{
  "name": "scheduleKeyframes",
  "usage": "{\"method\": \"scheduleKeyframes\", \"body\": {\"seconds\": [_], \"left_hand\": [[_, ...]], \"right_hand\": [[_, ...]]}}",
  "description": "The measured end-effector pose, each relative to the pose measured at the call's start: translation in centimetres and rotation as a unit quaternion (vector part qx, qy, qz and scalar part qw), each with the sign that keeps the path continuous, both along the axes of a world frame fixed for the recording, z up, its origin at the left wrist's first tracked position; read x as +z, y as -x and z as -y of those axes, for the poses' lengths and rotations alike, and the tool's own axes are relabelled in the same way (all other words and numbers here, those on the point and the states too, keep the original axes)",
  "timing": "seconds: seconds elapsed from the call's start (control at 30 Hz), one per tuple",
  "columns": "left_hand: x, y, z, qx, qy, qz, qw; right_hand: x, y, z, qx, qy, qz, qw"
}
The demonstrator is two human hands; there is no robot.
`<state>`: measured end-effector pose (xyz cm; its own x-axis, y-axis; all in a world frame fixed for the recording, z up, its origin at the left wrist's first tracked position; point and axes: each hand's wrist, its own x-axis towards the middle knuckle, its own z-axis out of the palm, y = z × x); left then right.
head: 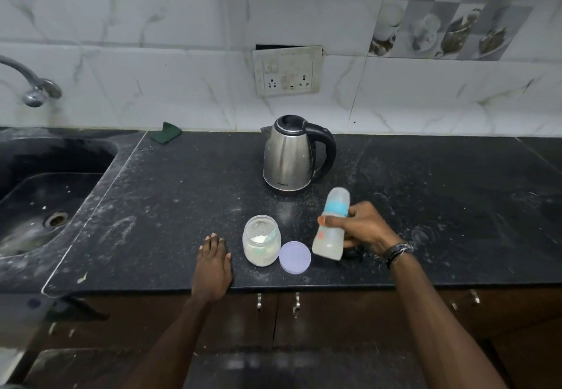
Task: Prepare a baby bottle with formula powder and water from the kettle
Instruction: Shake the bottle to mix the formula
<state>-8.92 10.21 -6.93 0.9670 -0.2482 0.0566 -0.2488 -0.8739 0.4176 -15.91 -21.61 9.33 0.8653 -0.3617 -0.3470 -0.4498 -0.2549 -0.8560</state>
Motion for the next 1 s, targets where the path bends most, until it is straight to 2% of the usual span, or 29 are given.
{"method": "scheduleKeyframes", "body": {"seconds": [0.07,0.13,0.2,0.27,0.37,0.43,0.5,0.63,0.7,0.77,0.87,0.93,1.0], "left_hand": [[0.0,0.0,0.1,-0.001,-0.002,0.0,1.0],[-0.1,0.1,0.0,-0.001,-0.004,-0.002,1.0],[0.0,0.2,-0.1,-0.002,-0.003,-0.002,1.0],[0.2,0.2,0.0,-0.002,-0.001,0.0,1.0],[0.2,0.3,0.0,-0.002,0.005,-0.001,1.0],[0.2,0.2,0.0,-0.002,0.004,-0.005,1.0],[0.3,0.2,0.0,-0.002,0.002,-0.005,1.0],[0.4,0.3,0.0,-0.006,-0.002,-0.007,1.0],[0.3,0.2,0.0,-0.006,-0.006,-0.007,1.0],[0.1,0.2,0.0,-0.002,-0.002,-0.007,1.0],[0.0,0.2,-0.1,0.001,0.0,-0.007,1.0],[0.1,0.2,0.0,0.001,0.003,-0.009,1.0],[0.1,0.2,0.0,0.001,0.001,-0.008,1.0]], "right_hand": [[-0.1,0.1,0.4,0.032,0.071,-0.043,0.996],[-0.3,0.2,0.5,0.007,0.109,-0.013,0.994],[-0.5,0.3,0.4,-0.01,0.035,0.031,0.999],[-0.6,0.4,0.4,0.007,-0.009,0.018,1.0],[-0.5,0.4,0.4,-0.009,0.07,0.024,0.997],[-0.7,0.4,0.6,0.005,0.046,0.046,0.998],[-0.4,0.6,0.7,0.02,0.006,0.027,0.999],[-0.2,0.4,0.7,-0.007,0.091,0.048,0.995],[-0.3,0.3,0.8,0.027,0.057,0.053,0.997],[-0.1,0.4,0.7,0.025,0.04,0.019,0.999],[0.2,0.4,0.7,0.001,0.151,0.03,0.988],[0.2,0.3,0.9,0.029,0.118,0.047,0.991],[0.5,0.5,0.9,0.032,0.067,0.017,0.997]]}}
